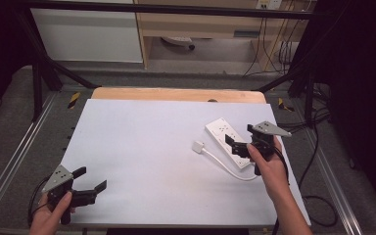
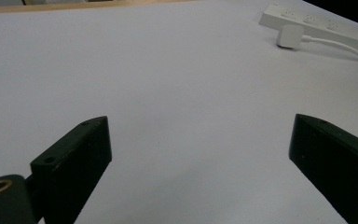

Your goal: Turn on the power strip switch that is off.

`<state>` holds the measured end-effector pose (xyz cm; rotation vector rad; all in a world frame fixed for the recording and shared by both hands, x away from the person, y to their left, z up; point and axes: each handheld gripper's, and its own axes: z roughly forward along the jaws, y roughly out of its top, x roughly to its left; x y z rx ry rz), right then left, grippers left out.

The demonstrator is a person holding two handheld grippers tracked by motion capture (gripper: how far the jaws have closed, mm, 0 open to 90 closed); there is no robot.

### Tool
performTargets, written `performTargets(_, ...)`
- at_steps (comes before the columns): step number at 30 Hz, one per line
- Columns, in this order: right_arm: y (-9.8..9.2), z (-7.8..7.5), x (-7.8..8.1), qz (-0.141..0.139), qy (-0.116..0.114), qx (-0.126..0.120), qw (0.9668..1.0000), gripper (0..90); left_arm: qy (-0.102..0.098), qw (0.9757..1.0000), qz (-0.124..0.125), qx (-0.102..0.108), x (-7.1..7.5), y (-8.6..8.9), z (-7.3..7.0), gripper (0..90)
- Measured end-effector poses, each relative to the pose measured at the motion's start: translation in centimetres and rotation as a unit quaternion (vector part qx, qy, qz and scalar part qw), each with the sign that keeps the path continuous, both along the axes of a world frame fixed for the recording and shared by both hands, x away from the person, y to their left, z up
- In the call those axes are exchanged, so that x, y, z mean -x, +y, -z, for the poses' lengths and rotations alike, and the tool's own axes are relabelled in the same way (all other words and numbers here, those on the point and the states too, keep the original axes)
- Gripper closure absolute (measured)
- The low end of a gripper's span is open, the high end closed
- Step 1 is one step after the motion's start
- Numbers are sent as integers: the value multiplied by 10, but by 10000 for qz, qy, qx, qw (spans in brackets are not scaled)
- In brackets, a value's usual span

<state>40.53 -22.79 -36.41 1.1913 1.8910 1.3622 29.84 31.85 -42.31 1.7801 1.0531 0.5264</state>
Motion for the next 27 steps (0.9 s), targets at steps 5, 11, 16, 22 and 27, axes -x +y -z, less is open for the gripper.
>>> performTargets(5,-11,9,14,2,-23,-72,10000,59,10,10000,-2,5,0,0,0,57)
performTargets(11,-26,26,32,10,-13,-110,9999,63,19,10000,-3,6,0,0,0,57)
performTargets(16,-38,39,44,28,-22,58,10000,63,26,10000,-13,5,0,0,0,57)
performTargets(22,-53,54,60,55,64,184,9998,57,28,10000,-17,2,0,0,0,57)
performTargets(27,-67,73,70,197,419,432,9980,49,21,10000,-15,7,0,-1,0,57)
